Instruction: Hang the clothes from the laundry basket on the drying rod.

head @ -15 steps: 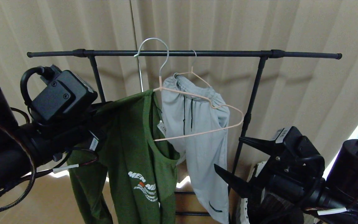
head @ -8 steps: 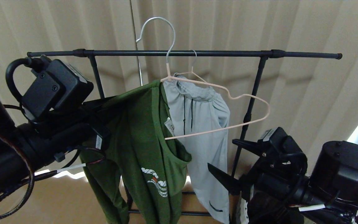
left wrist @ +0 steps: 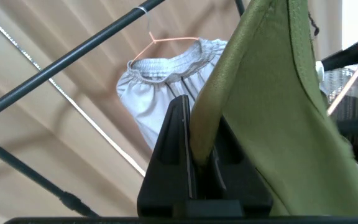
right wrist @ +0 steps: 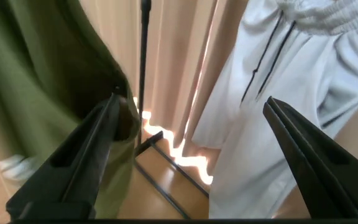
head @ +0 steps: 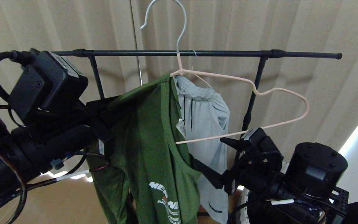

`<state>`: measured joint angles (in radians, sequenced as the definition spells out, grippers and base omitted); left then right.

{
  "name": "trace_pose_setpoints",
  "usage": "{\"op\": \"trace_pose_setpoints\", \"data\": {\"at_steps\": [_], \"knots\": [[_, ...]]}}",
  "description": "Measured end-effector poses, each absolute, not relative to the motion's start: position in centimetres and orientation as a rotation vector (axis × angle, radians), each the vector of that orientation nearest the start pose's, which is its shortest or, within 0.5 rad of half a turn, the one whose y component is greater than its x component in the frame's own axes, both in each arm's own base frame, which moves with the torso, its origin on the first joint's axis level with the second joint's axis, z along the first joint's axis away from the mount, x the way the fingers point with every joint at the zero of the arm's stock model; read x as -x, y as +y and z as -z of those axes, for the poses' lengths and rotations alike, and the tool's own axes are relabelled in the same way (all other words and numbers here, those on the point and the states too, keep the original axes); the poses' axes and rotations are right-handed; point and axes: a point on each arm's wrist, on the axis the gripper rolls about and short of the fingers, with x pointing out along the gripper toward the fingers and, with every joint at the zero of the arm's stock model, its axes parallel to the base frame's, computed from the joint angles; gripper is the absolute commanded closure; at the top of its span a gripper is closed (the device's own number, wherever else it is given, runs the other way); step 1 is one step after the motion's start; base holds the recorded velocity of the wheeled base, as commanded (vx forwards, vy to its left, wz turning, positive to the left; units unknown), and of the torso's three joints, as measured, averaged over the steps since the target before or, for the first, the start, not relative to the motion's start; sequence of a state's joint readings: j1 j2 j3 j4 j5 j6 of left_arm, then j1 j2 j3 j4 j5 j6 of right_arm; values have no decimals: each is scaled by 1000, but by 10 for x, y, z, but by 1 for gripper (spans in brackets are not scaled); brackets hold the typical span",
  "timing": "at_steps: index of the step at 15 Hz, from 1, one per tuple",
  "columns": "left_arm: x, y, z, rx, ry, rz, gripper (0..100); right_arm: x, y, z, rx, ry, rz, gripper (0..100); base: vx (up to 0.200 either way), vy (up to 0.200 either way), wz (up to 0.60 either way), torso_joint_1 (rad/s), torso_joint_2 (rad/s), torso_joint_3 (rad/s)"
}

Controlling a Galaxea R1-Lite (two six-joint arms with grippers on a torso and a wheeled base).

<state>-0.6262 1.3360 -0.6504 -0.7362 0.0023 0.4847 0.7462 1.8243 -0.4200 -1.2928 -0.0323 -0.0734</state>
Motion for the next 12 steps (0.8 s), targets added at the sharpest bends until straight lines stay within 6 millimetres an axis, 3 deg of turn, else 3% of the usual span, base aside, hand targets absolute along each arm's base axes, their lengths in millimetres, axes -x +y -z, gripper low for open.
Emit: {"op": "trace_pose_setpoints", "data": {"at_steps": [7,12], "knots": [[-172,-125,-249,-439,-214,599,100,-198,192,-105,144,139,-731,0,0,0,0,0,0,0],[-174,-112,-248,-457,-204,544,100,-205,156,-95,156,199,-605,0,0,0,0,0,0,0]]}}
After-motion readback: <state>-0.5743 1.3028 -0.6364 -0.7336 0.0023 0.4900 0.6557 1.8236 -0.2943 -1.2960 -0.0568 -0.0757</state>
